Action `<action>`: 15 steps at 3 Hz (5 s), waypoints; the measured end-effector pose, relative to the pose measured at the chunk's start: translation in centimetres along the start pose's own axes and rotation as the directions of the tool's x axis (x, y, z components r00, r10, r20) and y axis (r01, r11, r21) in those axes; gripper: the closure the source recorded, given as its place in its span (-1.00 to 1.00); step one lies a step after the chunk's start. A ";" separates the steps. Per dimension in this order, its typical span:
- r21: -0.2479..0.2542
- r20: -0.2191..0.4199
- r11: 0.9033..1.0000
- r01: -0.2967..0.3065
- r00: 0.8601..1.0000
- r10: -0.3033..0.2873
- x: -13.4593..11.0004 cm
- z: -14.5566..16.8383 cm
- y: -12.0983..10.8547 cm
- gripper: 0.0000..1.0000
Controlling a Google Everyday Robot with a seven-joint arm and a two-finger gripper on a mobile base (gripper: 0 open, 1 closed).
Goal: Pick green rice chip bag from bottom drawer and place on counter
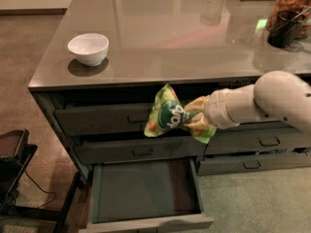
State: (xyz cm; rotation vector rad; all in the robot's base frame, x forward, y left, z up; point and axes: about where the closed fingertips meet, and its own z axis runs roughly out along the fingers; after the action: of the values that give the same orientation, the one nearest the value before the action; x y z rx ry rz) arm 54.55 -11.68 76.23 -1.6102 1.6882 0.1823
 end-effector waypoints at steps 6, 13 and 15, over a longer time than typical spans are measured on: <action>0.128 0.035 0.984 0.122 0.991 -0.127 -11.5 -9.0 -9.0 1.00; 0.212 0.025 0.960 0.181 0.981 -0.190 -12.6 2.0 -26.1 -0.09; 0.212 0.025 0.960 0.181 0.981 -0.190 -12.6 2.0 -26.1 -1.00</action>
Offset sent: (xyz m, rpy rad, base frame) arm -0.0036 0.0064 0.0316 0.0249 -0.0489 0.0140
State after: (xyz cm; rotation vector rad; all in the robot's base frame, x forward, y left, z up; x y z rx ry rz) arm 77.46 -5.44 92.94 -1.5822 1.4599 -0.0510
